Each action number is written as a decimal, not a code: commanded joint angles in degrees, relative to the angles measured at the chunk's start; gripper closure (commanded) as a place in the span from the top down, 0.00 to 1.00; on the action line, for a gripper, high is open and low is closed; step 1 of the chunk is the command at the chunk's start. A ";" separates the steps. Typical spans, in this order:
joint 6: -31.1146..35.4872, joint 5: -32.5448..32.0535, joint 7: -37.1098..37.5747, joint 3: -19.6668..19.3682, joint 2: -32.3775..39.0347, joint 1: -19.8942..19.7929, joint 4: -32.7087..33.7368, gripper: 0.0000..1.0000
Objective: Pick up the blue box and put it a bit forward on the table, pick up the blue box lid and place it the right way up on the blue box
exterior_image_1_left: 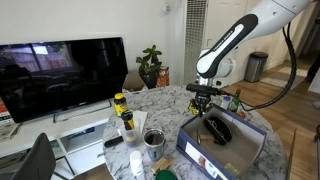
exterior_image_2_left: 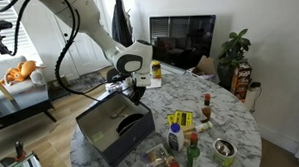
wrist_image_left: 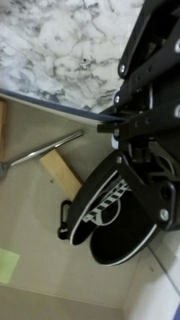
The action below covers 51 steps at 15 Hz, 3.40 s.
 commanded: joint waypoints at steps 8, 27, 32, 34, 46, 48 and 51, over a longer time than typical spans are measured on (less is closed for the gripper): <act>-6.32 -0.02 1.39 -1.00 -7.31 -1.00 -3.99 0.01; -19.39 -1.28 14.95 -0.21 -15.50 -1.59 8.22 0.01; -18.99 -3.10 19.25 -0.88 -8.65 -1.75 19.54 0.01; -17.89 -4.29 20.79 -1.31 -5.57 -1.68 23.86 0.01; -15.66 -3.78 20.27 -1.60 -2.43 -2.25 27.57 0.01; -14.36 -4.18 20.52 -1.83 -0.06 -2.36 31.00 0.01; -12.63 -3.79 21.22 -1.93 4.62 -2.82 37.05 0.01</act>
